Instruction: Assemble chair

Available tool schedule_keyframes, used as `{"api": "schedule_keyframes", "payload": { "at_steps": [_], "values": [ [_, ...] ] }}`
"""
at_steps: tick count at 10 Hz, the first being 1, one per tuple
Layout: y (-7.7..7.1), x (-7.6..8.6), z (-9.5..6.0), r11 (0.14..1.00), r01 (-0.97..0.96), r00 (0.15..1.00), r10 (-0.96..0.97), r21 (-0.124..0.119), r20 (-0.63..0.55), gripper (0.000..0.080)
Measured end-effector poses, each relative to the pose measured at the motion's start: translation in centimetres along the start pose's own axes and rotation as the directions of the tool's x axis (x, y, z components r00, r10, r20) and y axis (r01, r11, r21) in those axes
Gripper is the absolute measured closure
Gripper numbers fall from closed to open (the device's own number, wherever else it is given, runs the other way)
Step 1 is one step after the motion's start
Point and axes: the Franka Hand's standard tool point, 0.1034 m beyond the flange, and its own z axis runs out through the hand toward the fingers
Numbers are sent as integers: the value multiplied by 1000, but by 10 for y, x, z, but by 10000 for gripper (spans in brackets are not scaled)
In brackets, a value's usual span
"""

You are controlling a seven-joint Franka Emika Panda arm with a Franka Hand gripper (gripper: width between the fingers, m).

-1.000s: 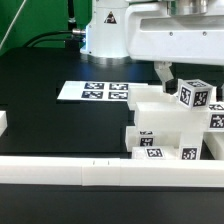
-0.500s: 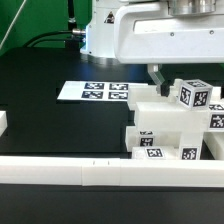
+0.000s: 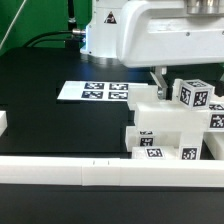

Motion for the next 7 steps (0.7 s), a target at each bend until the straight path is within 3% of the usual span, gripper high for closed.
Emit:
{"api": "schedule_keyframes", "payload": {
  "at_steps": [1,3,6,7],
  "values": [
    [2,1,1,992,125,992,-125,-10,-13,151],
    [4,-1,2,991,137,990,-137,-10,-14,151],
    [5,-1,2,991,136,991,-136,-10,-14,534],
    [5,-1,2,994,113,993,-113,-10,-14,534]
  ]
}}
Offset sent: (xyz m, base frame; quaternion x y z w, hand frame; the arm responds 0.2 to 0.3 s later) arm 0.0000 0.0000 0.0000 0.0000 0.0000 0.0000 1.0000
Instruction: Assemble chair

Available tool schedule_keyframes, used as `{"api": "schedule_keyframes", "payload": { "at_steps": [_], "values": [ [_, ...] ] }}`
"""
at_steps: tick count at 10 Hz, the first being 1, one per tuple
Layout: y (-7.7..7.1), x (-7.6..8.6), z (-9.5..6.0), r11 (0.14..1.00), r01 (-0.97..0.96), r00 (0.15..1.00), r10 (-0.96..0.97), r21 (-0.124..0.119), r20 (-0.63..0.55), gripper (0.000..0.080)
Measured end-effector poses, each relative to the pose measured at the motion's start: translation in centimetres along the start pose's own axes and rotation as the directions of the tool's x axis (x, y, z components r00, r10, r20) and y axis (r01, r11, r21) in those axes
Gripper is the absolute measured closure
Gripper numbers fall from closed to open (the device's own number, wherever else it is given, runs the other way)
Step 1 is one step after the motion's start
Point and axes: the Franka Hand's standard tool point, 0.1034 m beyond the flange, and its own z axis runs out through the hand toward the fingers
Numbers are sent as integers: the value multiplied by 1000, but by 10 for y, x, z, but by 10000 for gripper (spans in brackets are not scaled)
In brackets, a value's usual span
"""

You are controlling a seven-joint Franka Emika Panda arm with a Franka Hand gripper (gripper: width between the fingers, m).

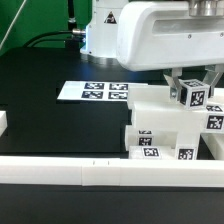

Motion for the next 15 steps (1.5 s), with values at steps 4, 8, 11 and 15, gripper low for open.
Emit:
{"api": "schedule_keyframes", "payload": {
  "at_steps": [4,8,11,15],
  "values": [
    [0,1,1,933,-358,933,359,24,-13,533],
    [0,2,1,774,-632,775,632,44,-6,531],
    [-1,2,0,643,-764,644,765,53,6,531],
    [-4,1,1,334,-941,337,940,59,56,531]
  ]
}}
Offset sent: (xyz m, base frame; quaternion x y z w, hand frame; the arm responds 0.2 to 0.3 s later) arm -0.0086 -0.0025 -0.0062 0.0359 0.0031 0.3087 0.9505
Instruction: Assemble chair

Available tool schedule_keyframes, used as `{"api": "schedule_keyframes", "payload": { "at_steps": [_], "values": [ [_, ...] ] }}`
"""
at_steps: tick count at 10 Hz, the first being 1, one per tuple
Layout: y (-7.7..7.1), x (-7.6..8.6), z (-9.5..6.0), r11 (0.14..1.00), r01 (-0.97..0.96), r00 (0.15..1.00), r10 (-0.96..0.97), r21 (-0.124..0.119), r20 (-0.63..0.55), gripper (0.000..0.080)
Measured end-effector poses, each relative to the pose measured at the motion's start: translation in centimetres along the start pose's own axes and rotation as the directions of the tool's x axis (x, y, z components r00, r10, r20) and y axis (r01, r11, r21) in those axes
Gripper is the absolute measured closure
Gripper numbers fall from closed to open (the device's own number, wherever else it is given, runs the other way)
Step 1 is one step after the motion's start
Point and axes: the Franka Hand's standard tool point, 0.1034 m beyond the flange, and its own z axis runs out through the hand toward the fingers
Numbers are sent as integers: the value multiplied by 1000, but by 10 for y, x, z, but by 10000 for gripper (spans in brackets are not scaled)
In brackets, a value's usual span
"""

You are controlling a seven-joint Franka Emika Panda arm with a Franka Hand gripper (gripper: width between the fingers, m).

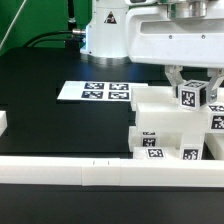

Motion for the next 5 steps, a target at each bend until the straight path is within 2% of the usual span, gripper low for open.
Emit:
{"api": "schedule_keyframes", "payload": {
  "at_steps": [2,3,4,5],
  "values": [
    [-1,-4,0,986,-166,986,166,-7,6,531],
    [-2,-4,0,985,-172,985,172,-7,7,449],
    [-2,-4,0,988,-153,988,153,-7,7,449],
    [-1,-6,0,995,-101,995,102,-23,14,295]
  ]
}}
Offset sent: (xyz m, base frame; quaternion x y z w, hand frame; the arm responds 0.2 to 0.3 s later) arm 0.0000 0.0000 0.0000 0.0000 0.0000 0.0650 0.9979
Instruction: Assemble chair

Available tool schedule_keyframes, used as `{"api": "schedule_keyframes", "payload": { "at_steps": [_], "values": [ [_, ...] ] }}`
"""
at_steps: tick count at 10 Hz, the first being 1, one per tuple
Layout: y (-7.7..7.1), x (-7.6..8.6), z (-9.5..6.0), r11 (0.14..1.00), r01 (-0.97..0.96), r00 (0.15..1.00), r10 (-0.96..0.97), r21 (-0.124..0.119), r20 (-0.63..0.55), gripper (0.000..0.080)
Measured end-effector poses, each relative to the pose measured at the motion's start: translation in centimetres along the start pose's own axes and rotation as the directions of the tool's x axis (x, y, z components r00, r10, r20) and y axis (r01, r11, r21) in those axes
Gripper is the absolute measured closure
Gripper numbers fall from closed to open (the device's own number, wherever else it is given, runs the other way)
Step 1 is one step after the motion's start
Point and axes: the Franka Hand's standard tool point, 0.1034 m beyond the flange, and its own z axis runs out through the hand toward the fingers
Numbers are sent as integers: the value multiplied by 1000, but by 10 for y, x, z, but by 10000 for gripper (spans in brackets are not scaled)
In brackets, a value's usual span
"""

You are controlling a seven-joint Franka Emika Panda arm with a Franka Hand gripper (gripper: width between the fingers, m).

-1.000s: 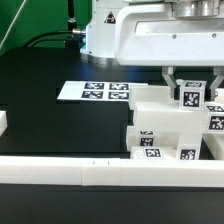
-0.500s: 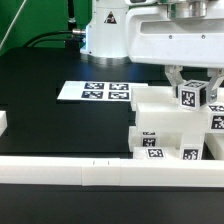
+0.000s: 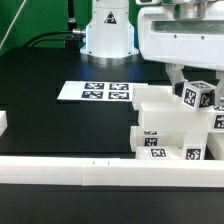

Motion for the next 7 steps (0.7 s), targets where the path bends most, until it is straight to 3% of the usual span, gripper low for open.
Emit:
{"api": "schedule_keyframes", "payload": {
  "at_steps": [1,5,7],
  "values": [
    [-3,-3,-3,998,50,998,-50,-25,23,181],
    [-7,-3,-5,929,371,929,-370,-15,26,151],
    [-6,-1,-6,826,562,827,-562,-27,25,150]
  ]
}}
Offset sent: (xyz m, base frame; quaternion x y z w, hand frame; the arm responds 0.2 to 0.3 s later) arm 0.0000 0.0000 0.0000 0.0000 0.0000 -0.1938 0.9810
